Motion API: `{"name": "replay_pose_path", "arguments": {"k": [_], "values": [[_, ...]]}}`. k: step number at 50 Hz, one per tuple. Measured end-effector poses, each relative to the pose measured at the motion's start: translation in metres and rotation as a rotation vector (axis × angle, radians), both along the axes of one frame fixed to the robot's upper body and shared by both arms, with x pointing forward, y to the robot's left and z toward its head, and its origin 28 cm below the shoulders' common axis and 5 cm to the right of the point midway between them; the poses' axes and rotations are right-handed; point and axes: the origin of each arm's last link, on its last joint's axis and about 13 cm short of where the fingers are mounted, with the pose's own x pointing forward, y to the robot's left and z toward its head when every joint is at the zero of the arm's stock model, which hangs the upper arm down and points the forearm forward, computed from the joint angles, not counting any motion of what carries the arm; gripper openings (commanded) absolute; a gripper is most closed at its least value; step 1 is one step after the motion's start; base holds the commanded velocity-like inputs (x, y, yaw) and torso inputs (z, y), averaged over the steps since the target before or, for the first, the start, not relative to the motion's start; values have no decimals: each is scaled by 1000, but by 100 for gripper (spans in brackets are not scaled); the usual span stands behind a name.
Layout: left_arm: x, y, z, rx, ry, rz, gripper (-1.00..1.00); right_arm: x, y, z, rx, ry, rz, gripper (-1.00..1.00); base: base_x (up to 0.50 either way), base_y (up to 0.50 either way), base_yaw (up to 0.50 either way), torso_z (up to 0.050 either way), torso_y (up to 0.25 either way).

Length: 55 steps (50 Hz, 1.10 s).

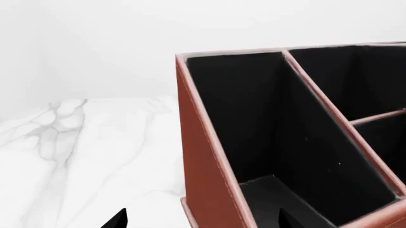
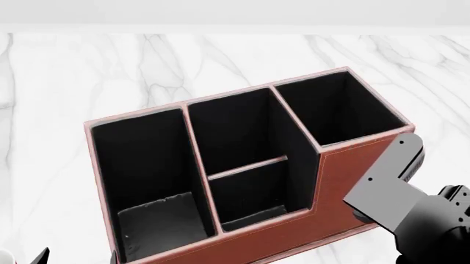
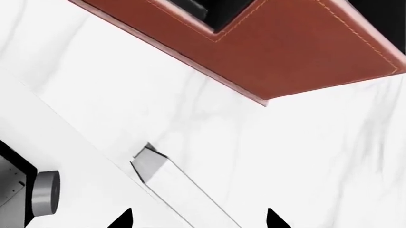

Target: Pick up the book and place it in the left compartment of the caddy.

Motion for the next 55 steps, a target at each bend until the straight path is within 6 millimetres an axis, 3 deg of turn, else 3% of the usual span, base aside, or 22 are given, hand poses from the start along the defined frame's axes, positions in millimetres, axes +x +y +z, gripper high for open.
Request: {"name": "replay_pose_path", "arguments": {"k": [55], "values": [[-1,0,1,1,-2,-7,100,18,-10,-47,1,97,-43,100,0,0,0,0,0]]}}
